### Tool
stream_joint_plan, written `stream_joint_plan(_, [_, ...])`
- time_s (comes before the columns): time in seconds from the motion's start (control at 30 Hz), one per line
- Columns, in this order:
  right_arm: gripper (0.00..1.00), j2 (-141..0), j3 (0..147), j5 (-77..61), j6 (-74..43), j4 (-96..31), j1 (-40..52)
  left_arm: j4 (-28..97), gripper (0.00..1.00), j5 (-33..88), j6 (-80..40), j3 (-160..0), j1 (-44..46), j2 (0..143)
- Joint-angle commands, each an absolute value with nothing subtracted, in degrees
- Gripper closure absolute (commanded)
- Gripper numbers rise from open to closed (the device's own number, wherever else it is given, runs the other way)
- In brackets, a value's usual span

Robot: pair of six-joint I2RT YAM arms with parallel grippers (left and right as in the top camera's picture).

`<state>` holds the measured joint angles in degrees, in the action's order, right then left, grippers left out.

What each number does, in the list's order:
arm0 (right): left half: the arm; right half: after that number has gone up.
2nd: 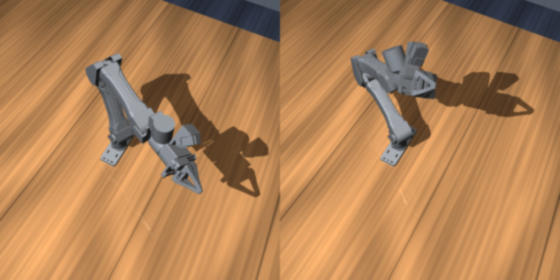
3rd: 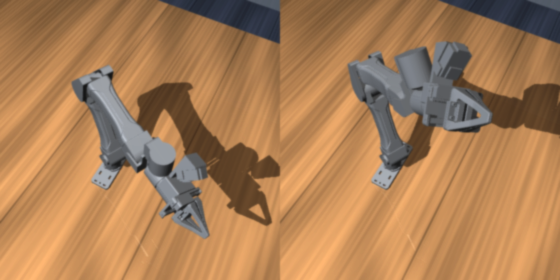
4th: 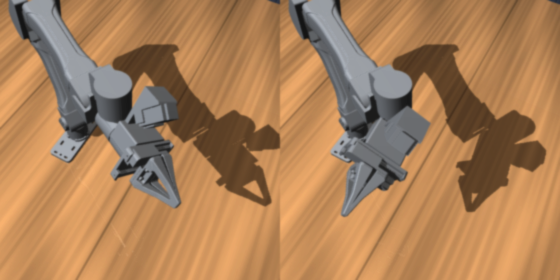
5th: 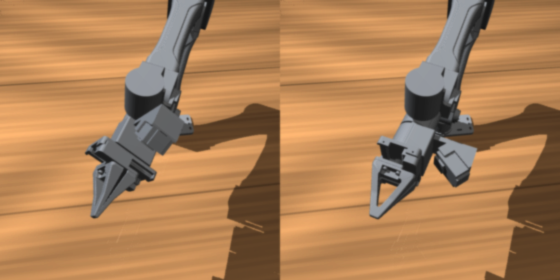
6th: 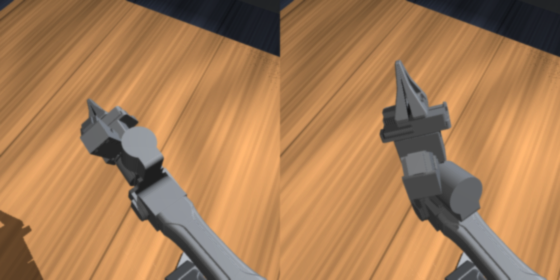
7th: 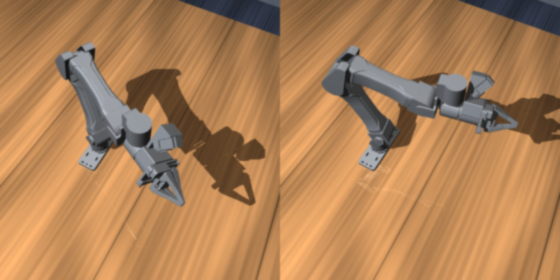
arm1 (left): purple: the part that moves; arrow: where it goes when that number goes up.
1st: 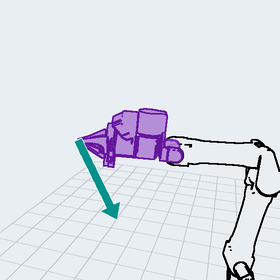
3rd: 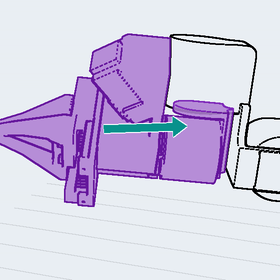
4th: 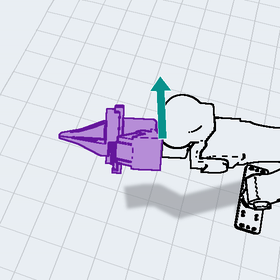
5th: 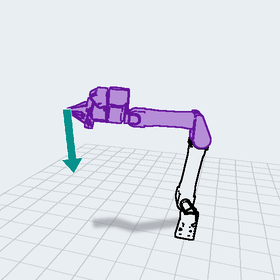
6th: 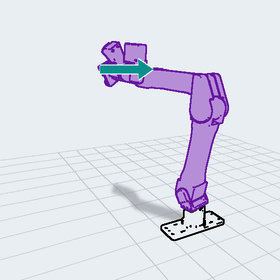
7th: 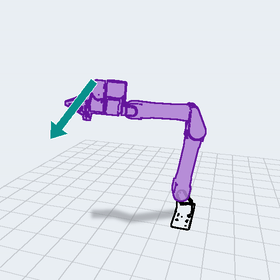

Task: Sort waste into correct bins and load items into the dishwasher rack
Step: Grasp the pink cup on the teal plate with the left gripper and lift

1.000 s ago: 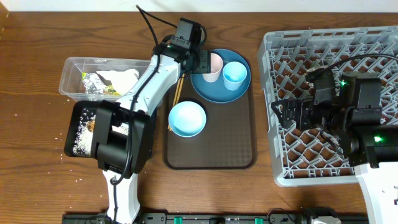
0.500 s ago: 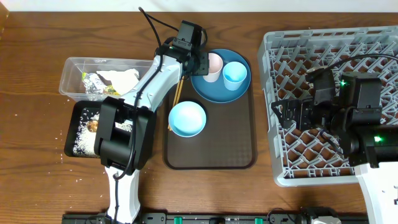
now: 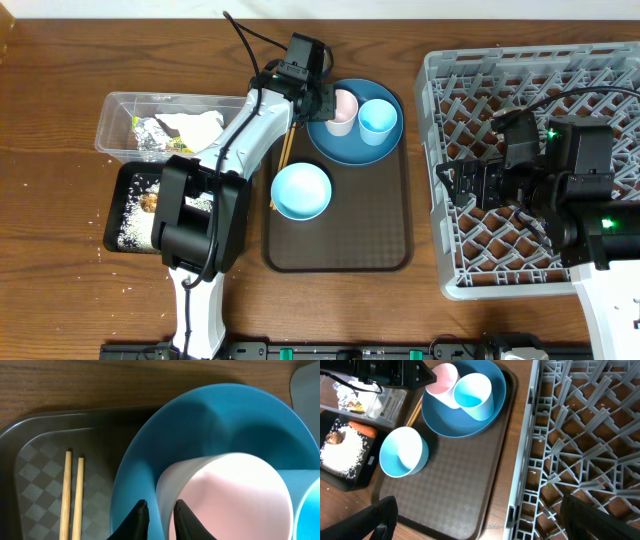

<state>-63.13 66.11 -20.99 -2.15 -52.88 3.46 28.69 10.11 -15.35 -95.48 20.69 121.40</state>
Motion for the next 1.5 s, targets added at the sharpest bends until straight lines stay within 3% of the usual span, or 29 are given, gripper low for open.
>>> stream_joint_plan(0.0, [0.01,-63.2,67.0,-21.0,-1.4,-53.0,3.0,28.8,0.89,9.5,-15.3,-95.8,20.7,122.5])
stream_joint_plan(0.03, [0.01,-63.2,67.0,-21.0,-1.4,-53.0,3.0,28.8,0.94,9.5,-15.3,-95.8,20.7,122.5])
stream_joint_plan(0.4, [0.01,-63.2,67.0,-20.9,-1.4,-52.9,3.0,28.4,0.94,9.5,-17.7,-95.9,19.5,120.9])
stream_joint_plan(0.7, [0.01,-63.2,67.0,-17.8,-1.4,-53.2,3.0,29.5,0.94,13.2,-18.5,-95.9,13.0,112.1])
stream_joint_plan(1.0, [0.01,-63.3,67.0,-21.9,-1.3,-51.5,3.0,29.8,0.94,44.2,-18.5,-95.9,4.3,104.2])
stream_joint_plan(1.27, [0.01,-63.7,67.0,-55.4,16.9,-46.4,3.0,29.8,0.94,70.4,-18.5,-95.9,-1.1,104.7])
stream_joint_plan(1.47, [0.01,-66.9,67.0,-60.5,18.3,-42.4,3.0,28.3,0.93,81.4,-18.5,-95.9,0.2,104.8])
